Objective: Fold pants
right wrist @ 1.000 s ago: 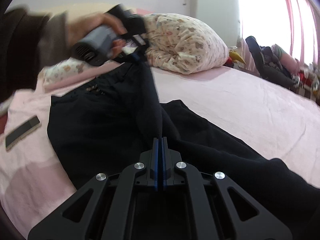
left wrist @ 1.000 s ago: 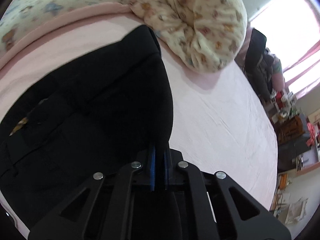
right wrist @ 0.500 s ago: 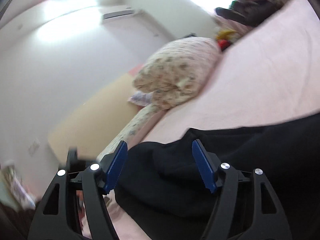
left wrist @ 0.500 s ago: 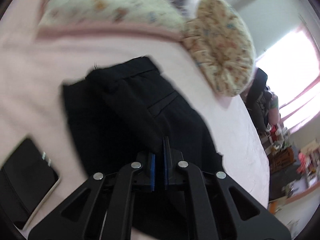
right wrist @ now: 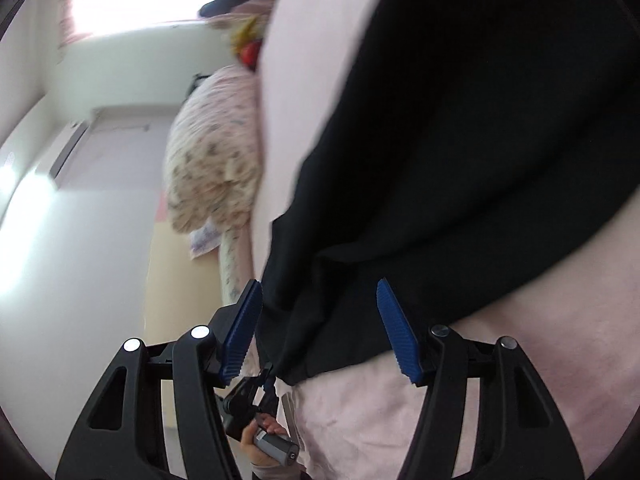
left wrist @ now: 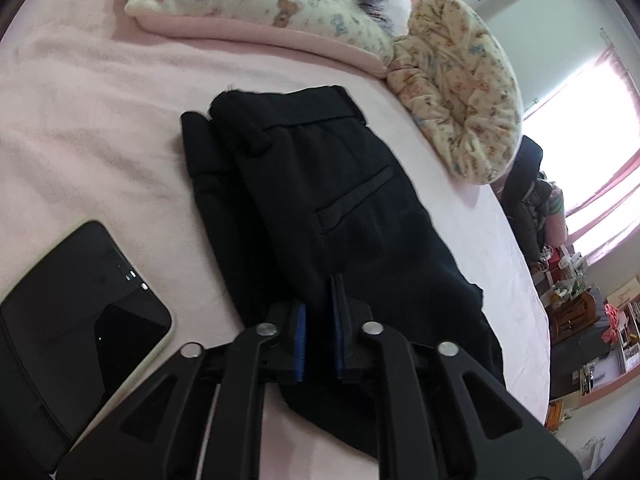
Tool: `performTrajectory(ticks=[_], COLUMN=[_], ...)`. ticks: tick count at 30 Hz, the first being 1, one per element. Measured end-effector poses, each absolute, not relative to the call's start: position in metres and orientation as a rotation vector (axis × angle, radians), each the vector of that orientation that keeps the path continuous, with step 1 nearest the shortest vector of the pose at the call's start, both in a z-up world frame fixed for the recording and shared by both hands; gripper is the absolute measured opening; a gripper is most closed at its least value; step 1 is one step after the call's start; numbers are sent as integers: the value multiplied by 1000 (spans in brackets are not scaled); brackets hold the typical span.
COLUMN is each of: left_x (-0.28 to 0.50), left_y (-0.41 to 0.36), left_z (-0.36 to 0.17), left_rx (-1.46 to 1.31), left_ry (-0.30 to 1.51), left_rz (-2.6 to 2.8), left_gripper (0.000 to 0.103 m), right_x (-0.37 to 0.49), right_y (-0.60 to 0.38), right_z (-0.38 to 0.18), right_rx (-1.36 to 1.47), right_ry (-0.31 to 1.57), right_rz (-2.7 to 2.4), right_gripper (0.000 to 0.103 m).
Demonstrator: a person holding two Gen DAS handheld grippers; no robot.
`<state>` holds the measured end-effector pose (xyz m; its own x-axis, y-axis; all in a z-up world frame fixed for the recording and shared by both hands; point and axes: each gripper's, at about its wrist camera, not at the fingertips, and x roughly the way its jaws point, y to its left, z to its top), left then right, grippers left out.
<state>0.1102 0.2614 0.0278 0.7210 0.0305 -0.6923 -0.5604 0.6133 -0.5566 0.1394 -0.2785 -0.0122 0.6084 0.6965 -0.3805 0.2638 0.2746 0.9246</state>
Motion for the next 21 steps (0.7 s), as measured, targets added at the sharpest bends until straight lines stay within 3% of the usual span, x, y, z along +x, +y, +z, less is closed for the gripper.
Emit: performTrajectory(ticks=[4, 8, 10, 12, 14, 21], left_x=[109, 111, 111, 113, 113, 114], left_y=[264, 267, 269, 271, 272, 278], left_z=[23, 23, 22, 20, 21, 27], left_rx=[-870, -885, -911, -928, -934, -920], left_ry=[712, 727, 735, 741, 748, 754], left_rz=[388, 389, 386, 385, 379, 318], left_gripper=[19, 19, 19, 19, 19, 8], right_x=[150, 159, 161, 162, 161, 149], right_y=[-267, -260, -259, -258, -259, -266], right_z=[-22, -31, -32, -33, -33, -5], right_rx=[1329, 1331, 1334, 1319, 1309, 1270], right_ry=[958, 962, 934, 923, 902, 791], right_rz=[283, 170, 122, 81, 85, 158], right_gripper=[62, 54, 46, 20, 6, 5])
